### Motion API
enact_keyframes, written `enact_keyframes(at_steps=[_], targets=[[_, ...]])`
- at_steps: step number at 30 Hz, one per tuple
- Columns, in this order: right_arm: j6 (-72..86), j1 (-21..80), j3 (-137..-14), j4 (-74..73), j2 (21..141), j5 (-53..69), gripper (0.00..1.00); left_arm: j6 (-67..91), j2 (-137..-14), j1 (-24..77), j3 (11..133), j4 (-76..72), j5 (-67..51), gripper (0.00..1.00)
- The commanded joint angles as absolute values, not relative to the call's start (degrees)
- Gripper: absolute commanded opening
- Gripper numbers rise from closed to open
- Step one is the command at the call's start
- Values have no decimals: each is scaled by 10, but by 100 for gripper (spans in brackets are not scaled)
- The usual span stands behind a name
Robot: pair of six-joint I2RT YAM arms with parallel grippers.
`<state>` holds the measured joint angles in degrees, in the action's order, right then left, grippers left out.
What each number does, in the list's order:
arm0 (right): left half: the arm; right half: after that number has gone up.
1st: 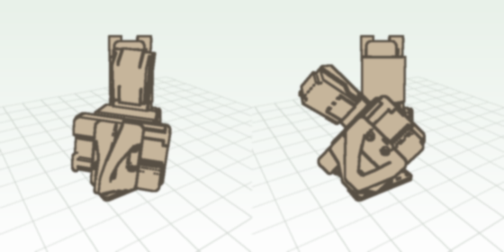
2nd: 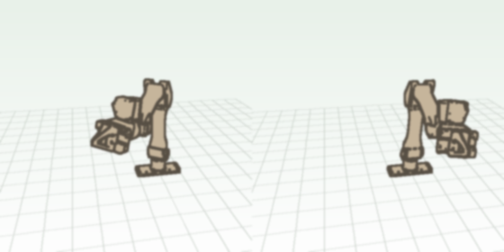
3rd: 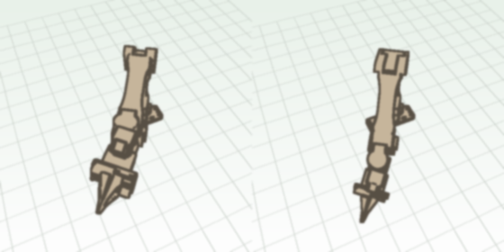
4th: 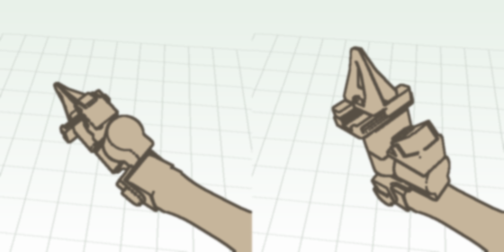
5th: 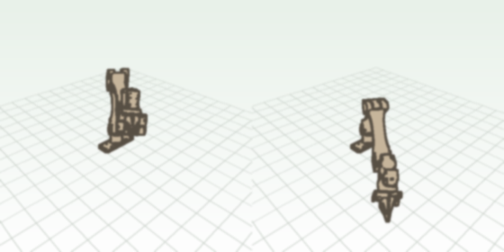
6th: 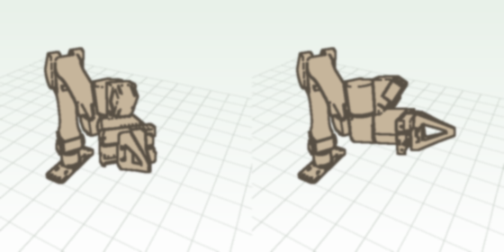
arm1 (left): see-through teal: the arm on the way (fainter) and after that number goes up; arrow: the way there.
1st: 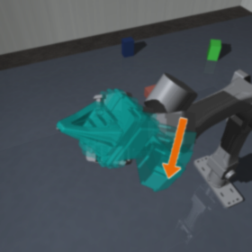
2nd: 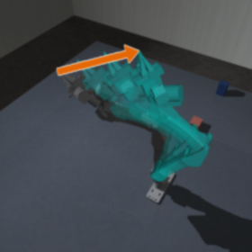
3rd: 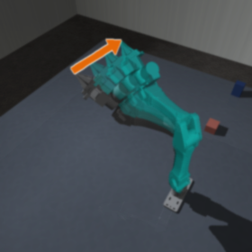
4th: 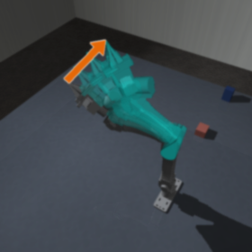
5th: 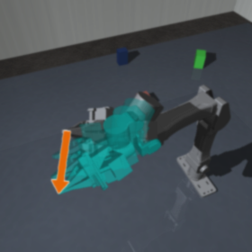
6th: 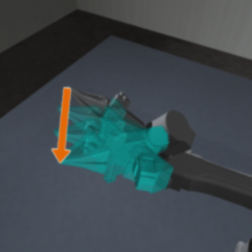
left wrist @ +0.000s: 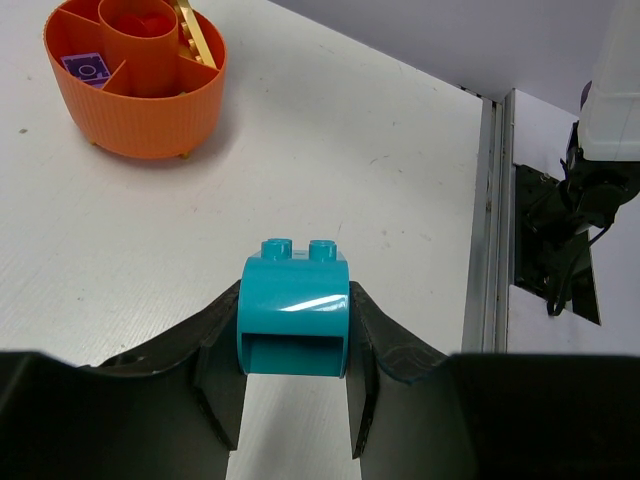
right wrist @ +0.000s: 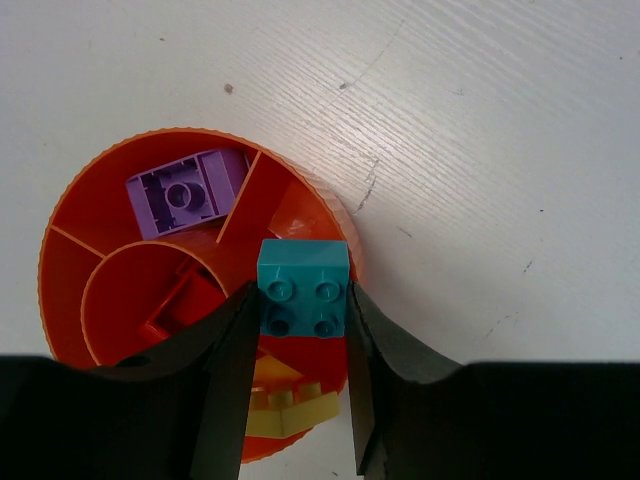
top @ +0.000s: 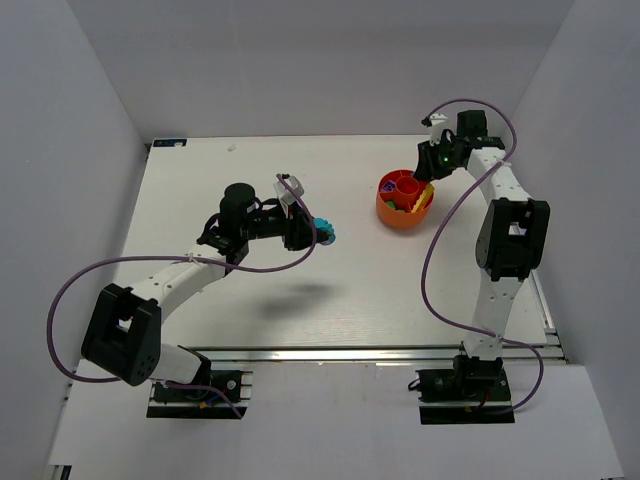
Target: Sort the legos into containers by color
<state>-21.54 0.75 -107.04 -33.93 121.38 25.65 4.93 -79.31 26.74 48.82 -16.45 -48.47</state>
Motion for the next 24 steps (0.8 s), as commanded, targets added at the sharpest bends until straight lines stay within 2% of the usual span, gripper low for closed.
enact_keyframes(at_steps=[1, 3, 12, 18, 22, 24], targets=[[-224, 8, -1089, -357, 1205, 269, 30, 43, -780, 269, 510, -157, -493, 0], [-222, 7, -1090, -357, 1207, 269, 38, 43, -779, 269, 509, -157, -493, 0], [-217, 7, -1095, -352, 1206, 267, 57, 42, -776, 269, 509, -157, -493, 0], [-212, 7, -1098, -347, 1202, 267, 58, 42, -778, 269, 509, -156, -495, 0], [-188, 8, -1071, -309, 1173, 232, 52, 45, -779, 269, 508, -159, -494, 0], [-167, 7, -1036, -237, 1119, 164, 47, 45, -781, 269, 508, -160, -496, 0]])
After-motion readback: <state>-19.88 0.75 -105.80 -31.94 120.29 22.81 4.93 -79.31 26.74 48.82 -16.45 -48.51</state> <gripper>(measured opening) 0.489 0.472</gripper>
